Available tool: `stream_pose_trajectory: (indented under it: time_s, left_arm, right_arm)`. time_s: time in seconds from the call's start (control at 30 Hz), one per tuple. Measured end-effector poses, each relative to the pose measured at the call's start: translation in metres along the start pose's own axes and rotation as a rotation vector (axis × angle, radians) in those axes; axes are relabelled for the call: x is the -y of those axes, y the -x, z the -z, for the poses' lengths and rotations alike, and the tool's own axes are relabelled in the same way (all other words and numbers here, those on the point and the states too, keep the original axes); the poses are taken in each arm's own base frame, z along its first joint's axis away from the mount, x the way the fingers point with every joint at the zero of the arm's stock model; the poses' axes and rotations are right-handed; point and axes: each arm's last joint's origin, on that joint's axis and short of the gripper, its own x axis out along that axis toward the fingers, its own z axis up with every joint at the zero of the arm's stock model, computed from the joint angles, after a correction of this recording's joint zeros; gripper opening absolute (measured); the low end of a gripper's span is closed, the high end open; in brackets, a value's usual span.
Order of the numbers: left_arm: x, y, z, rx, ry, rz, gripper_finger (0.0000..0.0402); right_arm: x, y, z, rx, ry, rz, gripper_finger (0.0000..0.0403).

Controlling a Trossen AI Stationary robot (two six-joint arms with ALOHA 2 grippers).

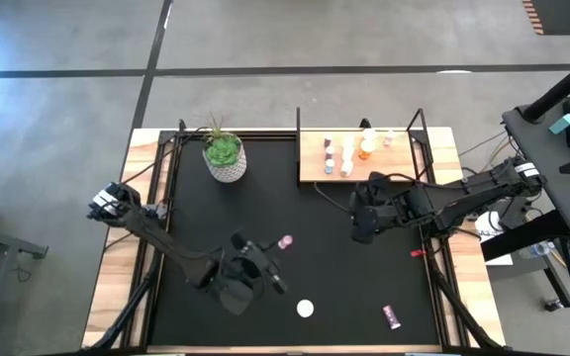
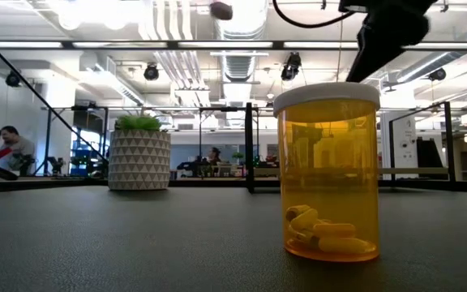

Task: Pick and place medicine bottles onto shelf by color
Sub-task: Put the left pink pill bottle on the shelf aligned with the other pink pill bottle

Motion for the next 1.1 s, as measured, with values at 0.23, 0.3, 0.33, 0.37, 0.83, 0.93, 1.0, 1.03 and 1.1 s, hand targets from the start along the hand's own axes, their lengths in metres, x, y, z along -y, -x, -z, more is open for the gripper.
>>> stream_pose_trajectory:
  time_s: [0.23, 0.3, 0.33, 0.37, 0.83, 0.93, 1.0, 1.03, 1.1]
  left_arm:
    - [-0.010, -0.036, -0.021, 0.060, -0.348, 0.014, 0.0077]
    - [-0.015, -0.046, -0.024, 0.068, -0.457, 0.033, 0.0077]
    - [-0.018, -0.052, -0.026, 0.073, -0.507, 0.042, 0.0077]
    - [-0.021, -0.056, -0.028, 0.075, -0.552, 0.041, 0.0077]
    - [-0.128, -0.086, -0.037, 0.043, -0.369, 0.336, 0.0077]
    - [-0.153, -0.092, -0.019, 0.177, -0.193, 0.437, 0.0077]
    - [-0.167, -0.091, -0.004, 0.303, -0.086, 0.506, 0.0077]
    - [-0.173, -0.091, 0.002, 0.373, -0.037, 0.537, 0.0077]
    - [-0.182, -0.087, 0.015, 0.520, 0.019, 0.584, 0.0077]
  right_arm:
    - [0.011, -0.003, -0.003, 0.041, 0.007, 0.173, 0.0215]
    - [0.017, -0.006, -0.004, 0.029, -0.009, 0.190, 0.0215]
    - [0.021, -0.009, -0.005, 0.022, -0.022, 0.202, 0.0215]
    - [0.025, -0.011, -0.006, 0.012, -0.031, 0.215, 0.0215]
    - [0.079, -0.036, -0.011, -0.064, -0.158, 0.294, 0.0215]
    - [0.078, -0.036, -0.014, -0.036, -0.154, 0.262, 0.0215]
    - [0.076, -0.037, -0.017, -0.011, -0.148, 0.193, 0.0215]
    - [0.075, -0.037, -0.020, 0.009, -0.150, 0.152, 0.0215]
    - [0.072, -0.037, -0.026, 0.058, -0.133, 0.055, 0.0215]
